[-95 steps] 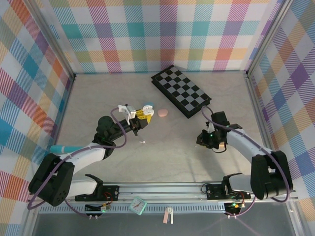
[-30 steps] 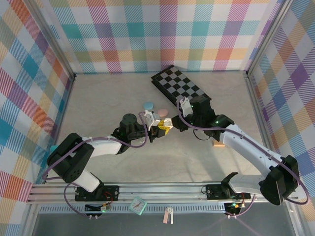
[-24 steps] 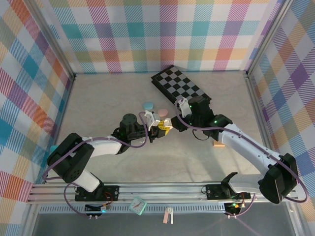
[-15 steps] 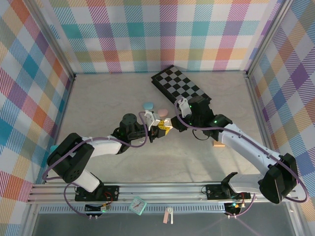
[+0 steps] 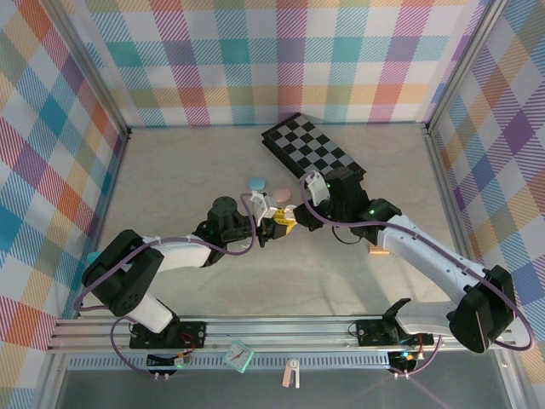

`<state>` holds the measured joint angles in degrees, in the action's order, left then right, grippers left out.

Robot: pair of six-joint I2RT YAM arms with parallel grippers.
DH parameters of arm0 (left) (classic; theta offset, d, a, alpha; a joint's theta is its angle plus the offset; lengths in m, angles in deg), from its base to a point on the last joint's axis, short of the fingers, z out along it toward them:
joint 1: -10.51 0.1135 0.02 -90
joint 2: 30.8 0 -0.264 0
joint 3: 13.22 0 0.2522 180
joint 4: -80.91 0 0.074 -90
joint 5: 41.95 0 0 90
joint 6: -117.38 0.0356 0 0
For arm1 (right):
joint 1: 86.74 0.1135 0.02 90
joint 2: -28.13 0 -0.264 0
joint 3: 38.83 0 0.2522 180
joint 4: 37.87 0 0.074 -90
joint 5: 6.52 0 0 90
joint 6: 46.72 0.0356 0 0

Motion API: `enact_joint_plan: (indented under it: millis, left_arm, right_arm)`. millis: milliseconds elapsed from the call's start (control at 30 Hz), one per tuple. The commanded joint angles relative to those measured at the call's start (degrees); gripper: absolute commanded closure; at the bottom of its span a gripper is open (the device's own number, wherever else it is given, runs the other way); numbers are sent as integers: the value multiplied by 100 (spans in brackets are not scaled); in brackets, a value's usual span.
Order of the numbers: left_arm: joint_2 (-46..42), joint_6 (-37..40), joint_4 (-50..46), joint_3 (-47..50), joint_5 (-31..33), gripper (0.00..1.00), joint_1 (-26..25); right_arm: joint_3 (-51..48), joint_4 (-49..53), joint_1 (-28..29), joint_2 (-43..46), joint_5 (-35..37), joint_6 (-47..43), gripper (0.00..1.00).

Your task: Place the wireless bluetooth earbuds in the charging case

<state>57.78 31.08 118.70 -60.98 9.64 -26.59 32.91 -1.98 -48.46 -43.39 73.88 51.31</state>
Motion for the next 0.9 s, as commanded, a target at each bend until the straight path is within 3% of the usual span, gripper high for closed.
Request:
enact_joint_plan:
  millis: [0, 533, 867]
  left_arm:
    - [29, -97, 570, -142, -48, 100, -69]
    - [-218, -29, 452, -201, 44, 100, -60]
    - [-306, -60, 545, -151, 84, 100, -60]
  right_arm:
    - [119, 134, 87, -20, -372, -100, 79]
    - [78, 217, 94, 89, -477, -92, 72]
    - [122, 119, 88, 465, -137, 126, 46]
